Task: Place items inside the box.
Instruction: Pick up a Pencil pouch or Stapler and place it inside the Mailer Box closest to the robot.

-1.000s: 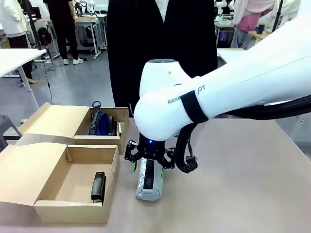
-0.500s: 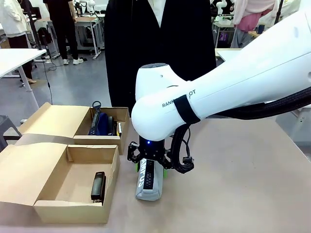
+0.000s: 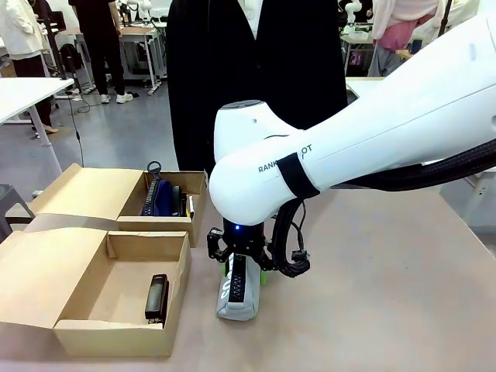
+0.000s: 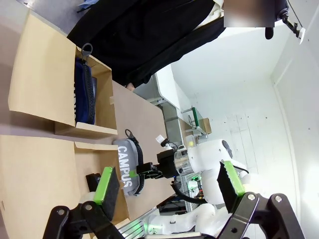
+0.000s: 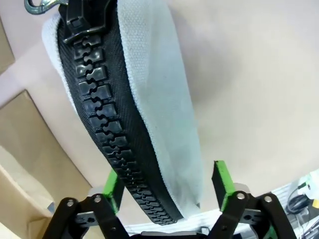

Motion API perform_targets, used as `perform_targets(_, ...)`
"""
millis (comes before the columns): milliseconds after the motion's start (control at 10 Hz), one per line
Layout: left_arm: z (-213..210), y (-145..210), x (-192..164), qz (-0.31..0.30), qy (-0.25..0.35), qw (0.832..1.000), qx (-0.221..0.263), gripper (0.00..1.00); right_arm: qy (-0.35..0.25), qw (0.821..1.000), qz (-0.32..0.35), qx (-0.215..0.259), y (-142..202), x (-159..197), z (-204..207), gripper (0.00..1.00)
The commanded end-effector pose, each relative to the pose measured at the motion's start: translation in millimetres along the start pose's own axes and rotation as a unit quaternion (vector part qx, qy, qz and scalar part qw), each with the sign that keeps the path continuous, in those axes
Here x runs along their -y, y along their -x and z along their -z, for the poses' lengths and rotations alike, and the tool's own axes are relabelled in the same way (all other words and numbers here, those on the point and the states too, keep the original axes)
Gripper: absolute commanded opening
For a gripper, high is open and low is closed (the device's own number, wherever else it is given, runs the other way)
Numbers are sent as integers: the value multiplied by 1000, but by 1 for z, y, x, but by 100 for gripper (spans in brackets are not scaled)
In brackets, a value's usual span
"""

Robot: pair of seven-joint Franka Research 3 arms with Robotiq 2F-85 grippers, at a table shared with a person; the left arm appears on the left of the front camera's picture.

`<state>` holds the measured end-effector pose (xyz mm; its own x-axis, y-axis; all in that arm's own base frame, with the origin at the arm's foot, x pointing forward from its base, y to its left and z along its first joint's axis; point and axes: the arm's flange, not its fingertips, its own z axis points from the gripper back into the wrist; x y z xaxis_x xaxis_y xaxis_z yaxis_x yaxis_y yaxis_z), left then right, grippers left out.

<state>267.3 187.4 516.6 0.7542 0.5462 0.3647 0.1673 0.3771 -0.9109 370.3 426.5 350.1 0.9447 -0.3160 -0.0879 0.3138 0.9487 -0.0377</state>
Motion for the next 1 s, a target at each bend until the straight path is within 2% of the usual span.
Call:
perform_targets(0, 0, 0, 0, 9, 12, 1000, 6, 100, 15, 1000, 14, 23, 1, -6, -1, 0)
perform_targets(100, 0, 0, 0, 9, 12, 1000, 6, 100, 16, 1000, 14, 24, 1, -6, -1, 34)
perform_targets(200, 0, 0, 0, 9, 12, 1000, 6, 100, 17, 999, 12, 24, 0, -5, -1, 0)
perform_targets(900, 0, 0, 0, 9, 12, 1000, 6, 100, 6, 1000, 4, 8, 1, 10, -7, 0)
